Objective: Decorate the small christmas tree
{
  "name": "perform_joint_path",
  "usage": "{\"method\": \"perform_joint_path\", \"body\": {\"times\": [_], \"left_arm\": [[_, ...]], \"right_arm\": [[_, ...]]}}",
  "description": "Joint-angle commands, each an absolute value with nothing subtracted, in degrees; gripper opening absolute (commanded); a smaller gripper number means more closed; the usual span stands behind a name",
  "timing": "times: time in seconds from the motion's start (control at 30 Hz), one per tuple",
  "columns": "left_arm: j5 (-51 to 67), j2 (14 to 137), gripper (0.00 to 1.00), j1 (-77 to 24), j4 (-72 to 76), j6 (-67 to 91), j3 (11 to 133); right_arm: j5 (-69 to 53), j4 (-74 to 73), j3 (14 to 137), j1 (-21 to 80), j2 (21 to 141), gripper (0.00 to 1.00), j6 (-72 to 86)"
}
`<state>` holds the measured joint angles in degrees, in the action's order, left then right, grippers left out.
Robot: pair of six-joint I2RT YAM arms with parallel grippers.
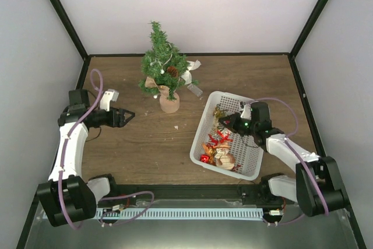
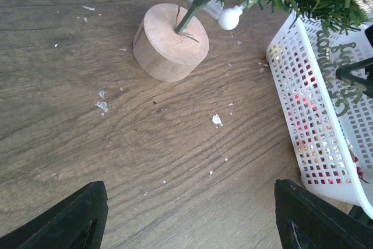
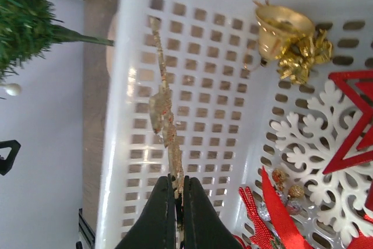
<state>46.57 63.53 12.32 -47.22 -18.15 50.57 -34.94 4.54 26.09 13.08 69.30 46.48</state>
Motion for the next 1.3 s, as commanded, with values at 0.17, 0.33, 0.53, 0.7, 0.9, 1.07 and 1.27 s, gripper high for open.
{"method": "perform_joint_path", "body": {"times": [0.17, 0.33, 0.53, 0.7, 0.9, 1.07, 1.27], "left_arm": [[52.5, 59.9, 0.74, 12.0, -51.8, -21.8, 52.6], [57.9, 63.2, 0.62, 6.3, -61.2, -27.0, 59.0], [61.3, 68.9, 0.57, -7.1, -70.1, -29.1, 67.4], [66.7, 73.0, 0.57, -11.6, -73.2, -28.8, 71.2], [74.8, 77.3, 0.27, -12.0, -77.5, -32.1, 73.7], [76.3, 78.3, 0.00, -12.1, -76.9, -31.6, 73.6], [77.7, 77.9, 0.14, -12.1, -75.3, -29.9, 72.5]], "right_arm": [[-38.7, 3.1, 24.1, 10.1, 62.0, 0.01, 42.2], [-42.8, 0.4, 25.5, 10.1, 57.9, 0.01, 39.5], [-47.7, -3.0, 26.8, 10.1, 51.7, 0.01, 38.5], [-55.0, -3.0, 27.6, 11.4, 47.4, 0.01, 39.3], [-57.8, -2.4, 30.4, 15.2, 45.6, 0.01, 40.3], [-57.2, -0.8, 31.6, 18.2, 43.9, 0.01, 42.9], [-52.5, -0.3, 33.6, 28.0, 45.5, 0.01, 44.3]]}}
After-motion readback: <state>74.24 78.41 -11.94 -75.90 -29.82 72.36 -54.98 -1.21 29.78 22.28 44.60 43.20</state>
